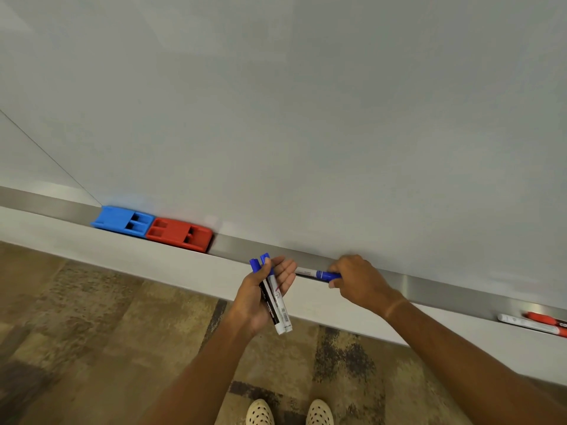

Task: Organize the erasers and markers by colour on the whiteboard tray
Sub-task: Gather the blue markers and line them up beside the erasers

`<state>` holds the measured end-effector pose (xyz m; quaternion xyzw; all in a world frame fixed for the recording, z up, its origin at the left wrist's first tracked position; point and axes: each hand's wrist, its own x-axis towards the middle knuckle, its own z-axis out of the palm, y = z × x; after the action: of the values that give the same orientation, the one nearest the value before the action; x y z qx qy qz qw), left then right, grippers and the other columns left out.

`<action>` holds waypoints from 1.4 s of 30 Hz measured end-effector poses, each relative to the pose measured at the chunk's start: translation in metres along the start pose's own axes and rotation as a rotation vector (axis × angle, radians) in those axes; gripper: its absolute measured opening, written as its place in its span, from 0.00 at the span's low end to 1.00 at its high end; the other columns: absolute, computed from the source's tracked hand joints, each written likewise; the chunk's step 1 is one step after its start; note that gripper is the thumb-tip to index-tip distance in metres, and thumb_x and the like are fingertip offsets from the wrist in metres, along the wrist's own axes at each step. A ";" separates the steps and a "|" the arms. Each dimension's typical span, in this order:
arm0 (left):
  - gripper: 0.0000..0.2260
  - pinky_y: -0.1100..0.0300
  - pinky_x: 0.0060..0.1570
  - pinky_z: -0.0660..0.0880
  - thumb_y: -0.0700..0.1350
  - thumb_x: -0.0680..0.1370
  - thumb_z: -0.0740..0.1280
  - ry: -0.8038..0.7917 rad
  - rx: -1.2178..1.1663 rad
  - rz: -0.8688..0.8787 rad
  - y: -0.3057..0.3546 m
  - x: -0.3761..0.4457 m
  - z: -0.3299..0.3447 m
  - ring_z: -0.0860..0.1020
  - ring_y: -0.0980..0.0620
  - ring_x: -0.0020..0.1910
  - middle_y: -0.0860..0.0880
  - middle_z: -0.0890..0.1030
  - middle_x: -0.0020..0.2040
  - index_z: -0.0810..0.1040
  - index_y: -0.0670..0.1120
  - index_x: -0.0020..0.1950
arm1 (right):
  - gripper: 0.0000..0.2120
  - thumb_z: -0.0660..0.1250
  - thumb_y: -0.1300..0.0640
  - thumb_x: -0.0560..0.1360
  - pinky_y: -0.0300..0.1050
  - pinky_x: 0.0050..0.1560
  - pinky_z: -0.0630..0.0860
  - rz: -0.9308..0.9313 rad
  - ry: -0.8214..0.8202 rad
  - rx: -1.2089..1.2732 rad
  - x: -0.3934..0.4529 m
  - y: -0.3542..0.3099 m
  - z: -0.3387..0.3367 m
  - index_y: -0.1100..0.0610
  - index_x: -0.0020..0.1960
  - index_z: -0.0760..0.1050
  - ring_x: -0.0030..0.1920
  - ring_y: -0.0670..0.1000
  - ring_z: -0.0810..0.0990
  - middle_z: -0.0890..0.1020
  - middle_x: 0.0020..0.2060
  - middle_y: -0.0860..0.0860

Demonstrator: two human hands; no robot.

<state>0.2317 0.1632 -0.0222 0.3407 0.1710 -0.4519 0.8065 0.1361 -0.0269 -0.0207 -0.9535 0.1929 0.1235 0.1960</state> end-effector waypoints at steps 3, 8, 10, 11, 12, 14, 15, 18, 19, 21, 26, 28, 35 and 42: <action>0.14 0.52 0.57 0.78 0.42 0.82 0.60 0.006 0.005 0.004 0.001 0.000 -0.001 0.82 0.42 0.57 0.36 0.81 0.59 0.76 0.34 0.60 | 0.10 0.70 0.57 0.74 0.41 0.47 0.72 0.010 0.010 0.007 0.001 0.000 0.001 0.56 0.55 0.80 0.44 0.50 0.77 0.80 0.47 0.54; 0.14 0.52 0.56 0.79 0.43 0.82 0.60 0.000 0.021 0.010 0.006 0.002 -0.001 0.81 0.42 0.58 0.36 0.81 0.59 0.75 0.34 0.62 | 0.07 0.71 0.60 0.72 0.40 0.42 0.70 0.010 0.053 0.076 0.001 -0.002 -0.003 0.56 0.50 0.82 0.41 0.50 0.76 0.78 0.44 0.52; 0.14 0.53 0.55 0.79 0.43 0.82 0.60 -0.001 0.032 0.024 0.010 0.003 -0.001 0.82 0.43 0.57 0.36 0.81 0.59 0.75 0.35 0.62 | 0.07 0.69 0.60 0.74 0.40 0.42 0.71 -0.020 0.093 0.094 -0.002 -0.006 -0.010 0.57 0.51 0.82 0.42 0.50 0.76 0.79 0.43 0.53; 0.14 0.53 0.55 0.79 0.43 0.82 0.60 0.000 0.038 0.035 0.012 0.004 -0.001 0.82 0.43 0.57 0.36 0.81 0.59 0.75 0.35 0.62 | 0.07 0.68 0.60 0.74 0.40 0.42 0.71 -0.039 0.125 0.093 -0.004 -0.008 -0.016 0.56 0.51 0.82 0.42 0.50 0.76 0.78 0.43 0.53; 0.14 0.53 0.56 0.79 0.43 0.82 0.60 0.002 0.043 0.048 0.015 0.005 -0.001 0.81 0.43 0.58 0.37 0.81 0.59 0.75 0.35 0.62 | 0.07 0.67 0.60 0.75 0.39 0.42 0.70 -0.060 0.160 0.090 -0.005 -0.011 -0.024 0.56 0.51 0.81 0.42 0.50 0.75 0.78 0.43 0.52; 0.14 0.53 0.59 0.77 0.43 0.81 0.60 0.002 0.054 0.084 0.021 0.007 -0.001 0.81 0.43 0.59 0.37 0.81 0.60 0.75 0.35 0.62 | 0.08 0.67 0.62 0.74 0.39 0.43 0.66 -0.102 0.219 0.103 -0.007 -0.017 -0.042 0.55 0.51 0.82 0.42 0.49 0.74 0.77 0.43 0.51; 0.15 0.53 0.60 0.77 0.44 0.81 0.61 -0.001 0.058 0.101 0.023 0.008 -0.001 0.80 0.43 0.60 0.37 0.81 0.61 0.75 0.36 0.62 | 0.09 0.68 0.63 0.73 0.38 0.43 0.66 -0.124 0.238 0.120 -0.008 -0.020 -0.052 0.54 0.52 0.82 0.41 0.47 0.73 0.77 0.42 0.49; 0.16 0.53 0.62 0.76 0.44 0.81 0.61 -0.006 0.080 0.121 0.028 0.010 0.000 0.79 0.43 0.62 0.38 0.80 0.62 0.74 0.36 0.64 | 0.10 0.71 0.62 0.73 0.29 0.41 0.68 -0.173 0.226 0.276 -0.013 -0.034 -0.077 0.54 0.52 0.82 0.39 0.42 0.76 0.79 0.40 0.45; 0.16 0.52 0.63 0.75 0.44 0.81 0.61 -0.008 0.092 0.121 0.027 0.009 0.001 0.79 0.43 0.62 0.38 0.80 0.62 0.74 0.36 0.64 | 0.10 0.72 0.61 0.72 0.27 0.40 0.71 -0.177 0.209 0.355 -0.013 -0.040 -0.083 0.53 0.53 0.82 0.40 0.42 0.78 0.80 0.41 0.45; 0.16 0.50 0.64 0.73 0.44 0.81 0.61 -0.019 0.112 0.110 0.025 0.008 0.004 0.79 0.42 0.62 0.38 0.80 0.62 0.74 0.36 0.64 | 0.11 0.74 0.60 0.71 0.26 0.40 0.74 -0.165 0.182 0.488 -0.011 -0.052 -0.090 0.52 0.53 0.81 0.40 0.41 0.80 0.82 0.41 0.44; 0.17 0.51 0.60 0.75 0.47 0.81 0.60 -0.054 0.177 0.047 0.012 0.001 0.007 0.80 0.44 0.60 0.39 0.81 0.61 0.74 0.38 0.65 | 0.12 0.75 0.57 0.70 0.26 0.39 0.76 -0.122 0.141 0.545 0.007 -0.076 -0.072 0.55 0.53 0.81 0.38 0.39 0.80 0.81 0.38 0.43; 0.17 0.49 0.58 0.76 0.47 0.81 0.61 -0.061 0.192 0.044 0.009 0.000 0.005 0.81 0.42 0.57 0.38 0.81 0.59 0.76 0.37 0.64 | 0.13 0.75 0.57 0.70 0.34 0.43 0.80 -0.086 0.127 0.597 0.014 -0.083 -0.060 0.57 0.53 0.81 0.36 0.40 0.81 0.81 0.37 0.44; 0.15 0.47 0.56 0.79 0.41 0.80 0.63 -0.054 0.130 0.080 0.008 -0.007 -0.007 0.80 0.39 0.59 0.34 0.80 0.59 0.75 0.34 0.63 | 0.10 0.75 0.57 0.69 0.50 0.39 0.83 -0.004 0.106 0.683 0.029 -0.110 -0.031 0.58 0.49 0.82 0.33 0.50 0.84 0.85 0.38 0.53; 0.12 0.54 0.51 0.81 0.36 0.78 0.65 0.081 0.182 0.198 0.019 -0.011 -0.024 0.85 0.47 0.45 0.41 0.85 0.47 0.77 0.35 0.61 | 0.12 0.74 0.53 0.71 0.42 0.43 0.82 -0.058 0.159 0.677 0.034 -0.132 -0.010 0.56 0.53 0.82 0.39 0.46 0.84 0.85 0.41 0.51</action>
<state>0.2424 0.1930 -0.0252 0.4458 0.1272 -0.3694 0.8053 0.2232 0.0697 0.0207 -0.8460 0.2105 -0.0280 0.4891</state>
